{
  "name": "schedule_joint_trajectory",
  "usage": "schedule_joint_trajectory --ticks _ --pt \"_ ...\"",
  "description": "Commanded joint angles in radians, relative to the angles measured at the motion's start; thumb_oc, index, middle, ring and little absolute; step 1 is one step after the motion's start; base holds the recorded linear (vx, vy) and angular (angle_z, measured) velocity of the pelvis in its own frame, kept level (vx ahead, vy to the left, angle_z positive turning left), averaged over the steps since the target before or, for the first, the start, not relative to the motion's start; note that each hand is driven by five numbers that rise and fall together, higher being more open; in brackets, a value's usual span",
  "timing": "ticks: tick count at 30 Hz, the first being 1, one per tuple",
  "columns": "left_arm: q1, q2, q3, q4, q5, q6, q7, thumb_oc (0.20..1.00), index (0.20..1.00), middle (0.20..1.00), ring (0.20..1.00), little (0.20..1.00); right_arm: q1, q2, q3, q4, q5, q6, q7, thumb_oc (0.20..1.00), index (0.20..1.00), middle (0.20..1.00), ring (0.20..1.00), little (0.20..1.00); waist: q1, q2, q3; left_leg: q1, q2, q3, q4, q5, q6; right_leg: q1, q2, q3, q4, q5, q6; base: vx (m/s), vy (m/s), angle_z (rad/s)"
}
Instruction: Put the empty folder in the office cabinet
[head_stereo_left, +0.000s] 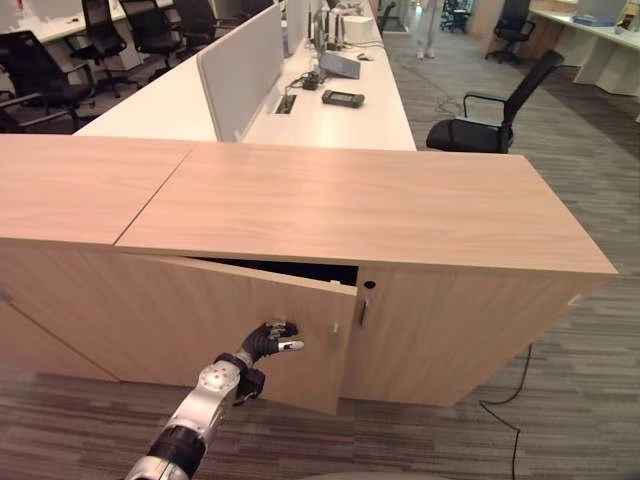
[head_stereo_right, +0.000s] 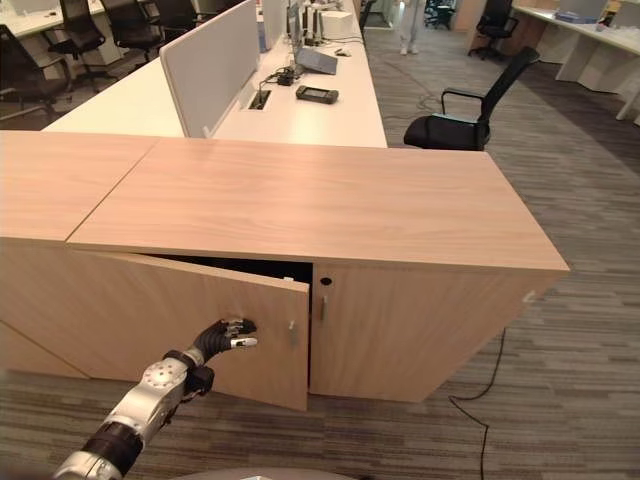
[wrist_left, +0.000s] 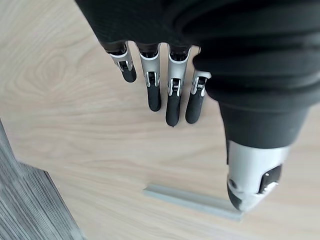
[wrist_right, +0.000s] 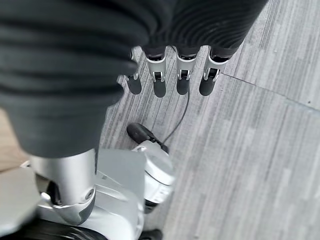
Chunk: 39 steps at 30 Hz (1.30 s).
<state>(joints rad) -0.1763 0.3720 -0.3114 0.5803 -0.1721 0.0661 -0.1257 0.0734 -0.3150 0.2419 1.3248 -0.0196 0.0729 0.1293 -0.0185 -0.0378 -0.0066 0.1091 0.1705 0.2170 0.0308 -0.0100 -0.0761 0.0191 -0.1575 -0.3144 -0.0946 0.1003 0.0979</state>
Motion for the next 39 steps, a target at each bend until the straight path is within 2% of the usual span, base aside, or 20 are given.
schedule_joint_trajectory --ticks 1,4,9,11,12,15,16,20,23,24,29,30,31,35,37,39 --pt "-0.111 0.005 0.038 -0.033 0.037 -0.058 0.054 1.000 1.000 1.000 1.000 1.000 -0.056 -0.017 0.045 0.009 0.029 -0.011 -0.003 1.000 1.000 1.000 1.000 1.000 -0.022 -0.029 0.023 -0.057 -0.049 -0.136 0.039 -0.064 0.004 0.005 0.083 0.032 0.086 -0.151 -0.019 -0.01 -0.016 -1.22" --pt "-0.153 0.039 0.090 0.055 0.043 -0.051 0.087 1.000 1.000 1.000 1.000 1.000 -0.065 -0.021 0.063 -0.007 0.029 -0.015 0.001 1.000 1.000 1.000 1.000 1.000 -0.017 -0.033 0.005 -0.048 -0.092 -0.223 0.054 -0.124 0.029 -0.033 0.119 0.127 0.099 -0.151 -0.026 0.00 -0.020 -0.90" --pt "-0.220 0.086 0.124 0.177 0.037 -0.052 0.124 1.000 1.000 1.000 1.000 1.000 -0.041 -0.007 0.062 -0.001 0.037 -0.015 0.003 1.000 1.000 1.000 1.000 1.000 -0.031 -0.040 -0.013 -0.033 -0.104 -0.204 0.039 -0.142 0.036 -0.012 0.131 0.140 0.059 -0.132 -0.021 0.01 0.009 -0.48" --pt "-0.246 0.108 0.144 0.214 0.028 -0.054 0.140 1.000 1.000 1.000 1.000 1.000 -0.031 -0.003 0.065 0.010 0.028 -0.014 0.007 1.000 1.000 1.000 1.000 1.000 -0.038 -0.033 -0.021 -0.017 -0.113 -0.203 0.016 -0.149 0.041 -0.010 0.130 0.147 0.047 -0.121 -0.015 -0.03 0.073 -0.14" --pt "-0.263 0.123 0.153 0.235 0.020 -0.054 0.149 1.000 1.000 1.000 1.000 1.000 -0.029 -0.002 0.064 0.017 0.026 -0.014 0.008 1.000 1.000 1.000 1.000 1.000 -0.040 -0.030 -0.021 -0.010 -0.120 -0.205 0.004 -0.149 0.044 -0.011 0.130 0.150 0.043 -0.113 -0.011 -0.06 0.134 -0.28" --pt "-0.367 0.245 0.164 0.353 0.028 -0.071 0.185 1.000 1.000 1.000 1.000 1.000 -0.019 -0.013 0.068 0.017 0.017 -0.017 0.017 1.000 1.000 1.000 1.000 1.000 -0.055 -0.011 -0.028 0.023 -0.147 -0.193 -0.066 -0.135 0.056 -0.028 0.122 0.176 0.032 -0.074 0.012 -0.09 0.142 -0.21" --pt "-0.368 0.245 0.164 0.354 0.028 -0.072 0.185 1.000 1.000 1.000 1.000 1.000 -0.020 -0.013 0.068 0.017 0.017 -0.017 0.017 1.000 1.000 1.000 1.000 1.000 -0.054 -0.012 -0.028 0.024 -0.147 -0.193 -0.068 -0.134 0.056 -0.028 0.122 0.176 0.032 -0.074 0.012 -0.15 0.129 -0.37" --pt "-0.483 0.343 0.177 0.473 -0.018 -0.092 0.225 1.000 1.000 1.000 1.000 1.000 -0.034 -0.029 0.076 0.003 0.030 -0.024 0.014 1.000 1.000 1.000 1.000 1.000 -0.070 0.006 -0.008 0.021 -0.175 -0.182 -0.105 -0.112 0.075 -0.084 0.097 0.186 0.043 -0.022 0.038 -0.16 0.097 -0.20" --pt "-0.504 0.365 0.178 0.516 -0.031 -0.096 0.225 1.000 1.000 1.000 1.000 1.000 -0.042 -0.034 0.075 -0.001 0.033 -0.026 0.013 1.000 1.000 1.000 1.000 1.000 -0.074 0.011 0.003 0.010 -0.190 -0.177 -0.102 -0.108 0.083 -0.112 0.084 0.192 0.054 -0.002 0.048 -0.19 0.105 -0.04" --pt "-0.508 0.377 0.187 0.551 -0.054 -0.096 0.221 1.000 1.000 1.000 1.000 1.000 -0.050 -0.037 0.070 0.001 0.036 -0.024 0.013 1.000 1.000 1.000 1.000 1.000 -0.077 0.017 0.012 0.000 -0.207 -0.171 -0.098 -0.105 0.094 -0.134 0.070 0.196 0.061 0.020 0.058 -0.19 0.108 -0.22" --pt "-0.482 0.365 0.202 0.546 -0.094 -0.101 0.196 1.000 1.000 1.000 1.000 1.000 -0.053 -0.039 0.059 0.015 0.029 -0.017 0.016 1.000 1.000 1.000 1.000 1.000 -0.077 0.023 0.018 -0.015 -0.230 -0.162 -0.084 -0.105 0.107 -0.157 0.049 0.199 0.068 0.039 0.069 -0.14 0.094 -0.13" --pt "-0.431 0.351 0.217 0.516 -0.164 -0.107 0.145 1.000 1.000 1.000 1.000 1.000 -0.048 -0.042 0.044 0.031 0.021 -0.012 0.021 1.000 1.000 1.000 1.000 1.000 -0.075 0.028 0.022 -0.020 -0.243 -0.159 -0.078 -0.103 0.115 -0.164 0.033 0.193 0.071 0.050 0.075 -0.18 0.130 -0.15" --pt "-0.355 0.313 0.241 0.451 -0.250 -0.118 0.121 1.000 1.000 1.000 1.000 1.000 -0.044 -0.042 0.030 0.045 0.015 -0.008 0.027 1.000 1.000 1.000 1.000 1.000 -0.068 0.029 0.028 -0.025 -0.255 -0.157 -0.068 -0.103 0.120 -0.170 0.015 0.182 0.074 0.061 0.081 -0.23 0.160 -0.04" --pt "-0.202 0.217 0.287 0.317 -0.362 -0.134 0.083 1.000 1.000 1.000 1.000 1.000 -0.032 -0.039 0.006 0.046 0.019 -0.006 0.041 1.000 1.000 1.000 1.000 1.000 -0.056 0.035 0.038 -0.030 -0.271 -0.151 -0.052 -0.106 0.131 -0.170 -0.020 0.152 0.089 0.064 0.092 -0.11 0.062 0.07" --pt "-0.001 0.103 0.303 0.182 -0.446 -0.130 0.035 1.000 1.000 1.000 1.000 1.000 -0.039 -0.041 -0.034 0.045 0.014 -0.004 0.042 1.000 1.000 1.000 1.000 1.000 -0.022 0.047 0.062 -0.038 -0.260 -0.137 -0.029 -0.109 0.142 -0.168 -0.094 0.086 0.169 0.035 0.088 -0.20 0.018 -0.12" --pt "0.036 0.076 0.308 0.182 -0.464 -0.124 0.022 1.000 1.000 1.000 1.000 1.000 -0.041 -0.037 -0.037 0.044 0.013 -0.005 0.043 1.000 1.000 1.000 1.000 1.000 -0.016 0.052 0.067 -0.039 -0.254 -0.140 -0.024 -0.109 0.143 -0.161 -0.115 0.074 0.197 0.026 0.083 -0.11 -0.023 -0.10"
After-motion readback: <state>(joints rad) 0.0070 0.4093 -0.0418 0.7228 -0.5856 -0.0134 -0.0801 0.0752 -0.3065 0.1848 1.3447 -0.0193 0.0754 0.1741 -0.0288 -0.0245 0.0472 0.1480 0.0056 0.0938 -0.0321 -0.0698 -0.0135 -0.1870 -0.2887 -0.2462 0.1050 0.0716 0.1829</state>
